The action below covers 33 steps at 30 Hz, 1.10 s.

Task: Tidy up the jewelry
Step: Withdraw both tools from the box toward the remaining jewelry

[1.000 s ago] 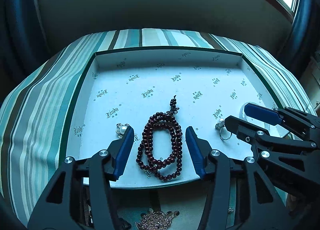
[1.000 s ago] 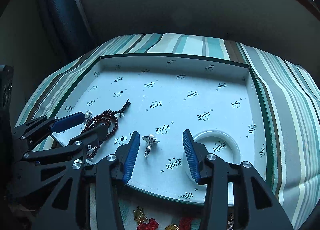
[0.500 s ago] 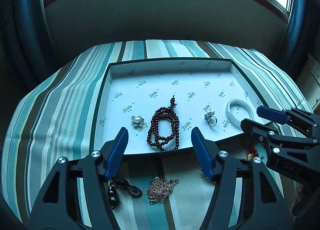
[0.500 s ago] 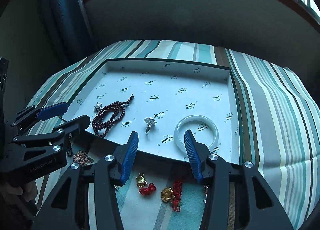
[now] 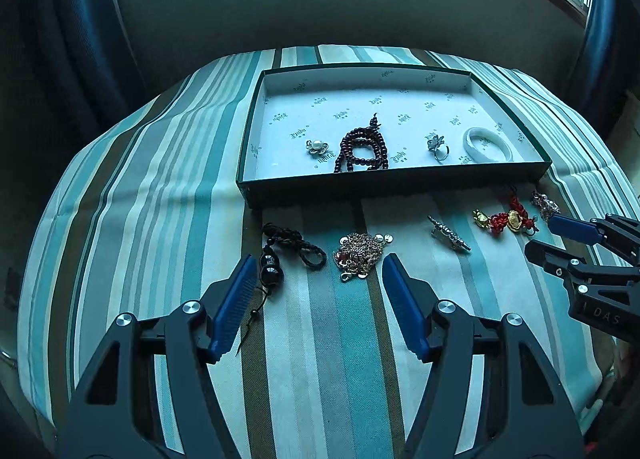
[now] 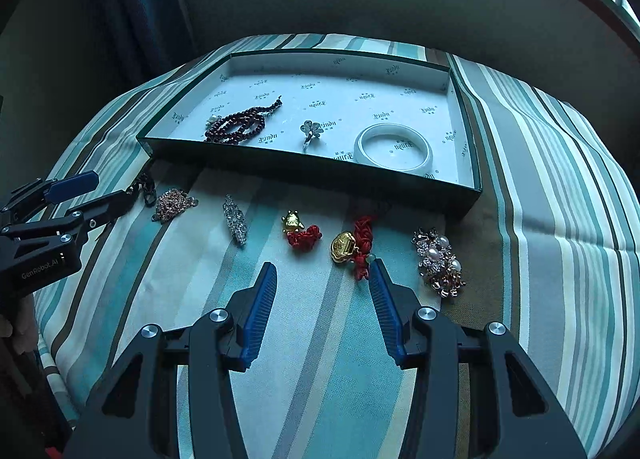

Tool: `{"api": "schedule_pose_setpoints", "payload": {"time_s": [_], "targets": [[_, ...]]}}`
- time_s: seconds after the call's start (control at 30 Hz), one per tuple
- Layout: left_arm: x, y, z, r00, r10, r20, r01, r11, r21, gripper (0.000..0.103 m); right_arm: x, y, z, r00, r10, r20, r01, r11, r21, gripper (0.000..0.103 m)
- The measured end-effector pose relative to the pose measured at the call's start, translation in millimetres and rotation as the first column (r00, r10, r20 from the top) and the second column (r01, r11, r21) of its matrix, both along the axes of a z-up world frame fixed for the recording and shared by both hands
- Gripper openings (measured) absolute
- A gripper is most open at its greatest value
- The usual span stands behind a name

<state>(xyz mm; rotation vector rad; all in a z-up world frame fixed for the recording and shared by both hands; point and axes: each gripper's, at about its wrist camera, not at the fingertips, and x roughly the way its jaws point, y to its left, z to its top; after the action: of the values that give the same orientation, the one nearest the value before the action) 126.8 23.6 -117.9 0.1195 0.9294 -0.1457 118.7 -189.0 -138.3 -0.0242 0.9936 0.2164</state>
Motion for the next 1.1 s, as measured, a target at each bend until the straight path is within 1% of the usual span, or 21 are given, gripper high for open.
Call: {"api": "schedule_pose_setpoints", "payload": {"time_s": [0.3,0.43,0.6,0.67,0.7,0.8,0.83,0.97,1.03,1.1], "targets": [[-16,26,-20,0.995,0.075,-0.07,-0.074,0.997,0.016,0.065,-8,1,-2,1.0,0.007,-0.003,-0.007,1.0,0.01,0.048],[-13,31,-21,0.993,0.091,-0.075,-0.09,0.996,0.018,0.065,-8,2,-3,1.0,0.01,-0.003,-0.01,1.0,0.013,0.048],[-3,29,-23,0.994,0.083,-0.07,-0.081,0.996,0.033,0.064,-8,3,-3,1.0,0.009,-0.003,-0.009,1.0,0.011,0.048],[4,29,-23,0.994,0.081,-0.068,-0.079,0.996,0.036,0.061,-7,3,-3,1.0,0.008,-0.004,-0.008,1.0,0.01,0.048],[8,29,-24,0.995,0.077,-0.068,-0.075,0.997,0.036,0.056,-7,3,-4,1.0,0.008,-0.005,-0.008,1.0,0.01,0.048],[19,31,-27,0.994,0.077,-0.072,-0.074,0.996,0.042,0.053,-5,2,-4,1.0,0.007,-0.009,-0.007,1.0,0.013,0.048],[22,31,-28,0.994,0.077,-0.075,-0.074,0.996,0.043,0.049,-5,2,-4,1.0,0.008,-0.01,-0.007,1.0,0.013,0.048],[30,30,-32,0.994,0.069,-0.088,-0.065,0.997,0.051,0.047,-3,1,-6,1.0,0.007,-0.015,-0.007,1.0,0.015,0.048],[33,30,-35,0.993,0.062,-0.098,-0.058,0.997,0.05,0.041,-2,0,-7,1.0,0.007,-0.018,-0.007,1.0,0.016,0.048],[33,31,-36,0.993,0.056,-0.103,-0.052,0.998,0.038,0.039,-1,0,-8,1.0,0.006,-0.021,-0.006,1.0,0.016,0.048]]}}
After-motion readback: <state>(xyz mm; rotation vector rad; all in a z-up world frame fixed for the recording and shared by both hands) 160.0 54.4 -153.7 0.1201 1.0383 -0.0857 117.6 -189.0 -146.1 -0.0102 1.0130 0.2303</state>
